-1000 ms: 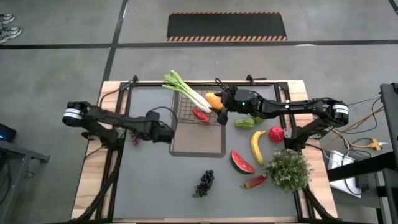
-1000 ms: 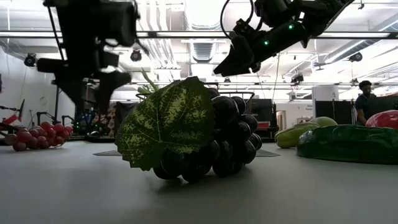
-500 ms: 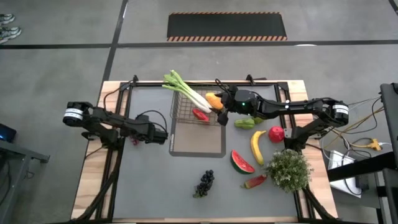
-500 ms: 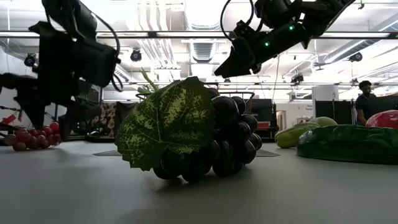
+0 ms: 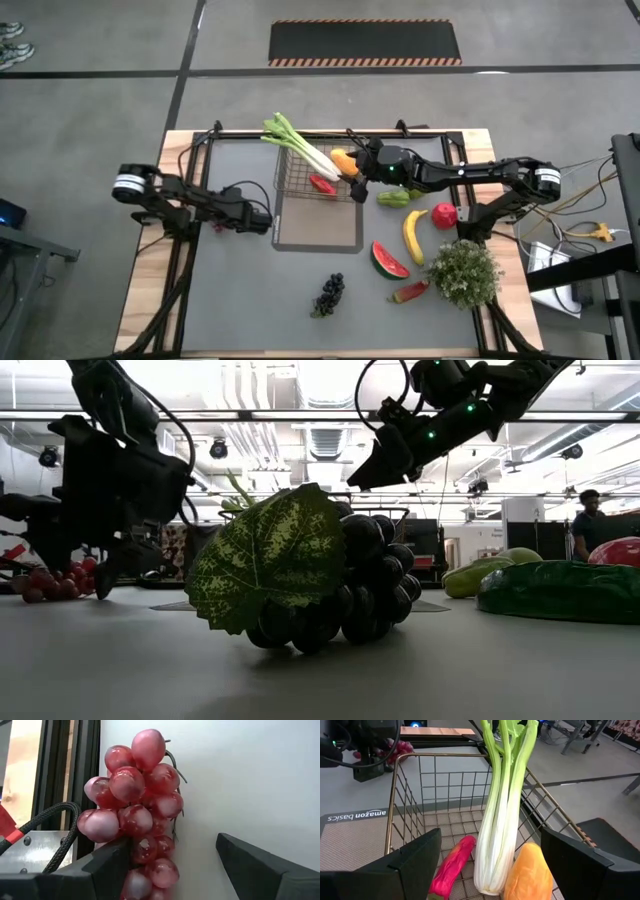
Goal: Build produce basket
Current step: Put the purple grapes into the wire basket
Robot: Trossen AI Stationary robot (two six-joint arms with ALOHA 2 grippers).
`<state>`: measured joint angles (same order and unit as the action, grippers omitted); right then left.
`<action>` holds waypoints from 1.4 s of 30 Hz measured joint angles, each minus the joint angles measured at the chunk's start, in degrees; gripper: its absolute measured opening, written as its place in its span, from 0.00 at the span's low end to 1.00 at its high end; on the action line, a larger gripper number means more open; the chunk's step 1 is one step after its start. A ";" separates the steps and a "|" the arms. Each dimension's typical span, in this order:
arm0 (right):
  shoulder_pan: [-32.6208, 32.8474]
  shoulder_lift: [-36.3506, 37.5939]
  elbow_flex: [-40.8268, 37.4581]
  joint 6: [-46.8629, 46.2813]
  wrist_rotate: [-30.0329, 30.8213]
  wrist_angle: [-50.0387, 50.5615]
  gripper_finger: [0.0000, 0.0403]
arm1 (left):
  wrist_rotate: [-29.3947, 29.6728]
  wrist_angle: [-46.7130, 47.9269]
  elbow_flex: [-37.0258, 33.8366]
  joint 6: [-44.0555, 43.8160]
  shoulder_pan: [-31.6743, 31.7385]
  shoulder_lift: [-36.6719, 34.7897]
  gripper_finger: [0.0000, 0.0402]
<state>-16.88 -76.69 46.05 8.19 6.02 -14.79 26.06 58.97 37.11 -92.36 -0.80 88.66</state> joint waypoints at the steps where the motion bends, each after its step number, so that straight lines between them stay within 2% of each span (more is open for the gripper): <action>1: 0.00 0.00 -0.06 0.00 0.00 -0.01 0.81 | 0.02 0.05 0.10 -0.33 -0.02 0.37 0.70; 4: 0.00 0.00 -0.28 -0.02 0.00 0.03 0.81 | 0.00 0.44 0.59 -0.33 0.00 0.95 0.68; 7: 0.00 0.00 -0.49 -0.02 0.00 0.00 0.81 | 0.19 0.49 0.75 -0.32 0.01 1.15 0.61; 20: 0.00 0.00 -1.29 -0.77 0.01 0.02 0.81 | 0.87 2.22 0.41 -1.81 0.07 1.25 0.08; 22: 0.00 0.00 -1.31 -0.71 0.00 0.01 0.81 | 0.98 2.36 0.75 -1.83 0.07 1.22 0.03; 28: -0.02 0.00 -1.31 -0.29 0.01 0.00 0.81 | 1.69 3.27 3.92 -1.72 -1.53 0.77 0.02; 36: 0.00 0.00 -1.31 -0.18 0.00 0.44 0.81 | 9.09 7.00 13.20 -1.79 -8.26 0.39 0.01; 42: 0.00 -0.02 -1.59 -0.71 0.00 1.01 0.81 | 17.60 5.85 19.36 -1.76 -14.97 0.39 0.00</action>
<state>-16.88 -76.71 44.45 7.47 6.02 -13.77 43.66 64.82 56.47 -94.13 -15.77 89.06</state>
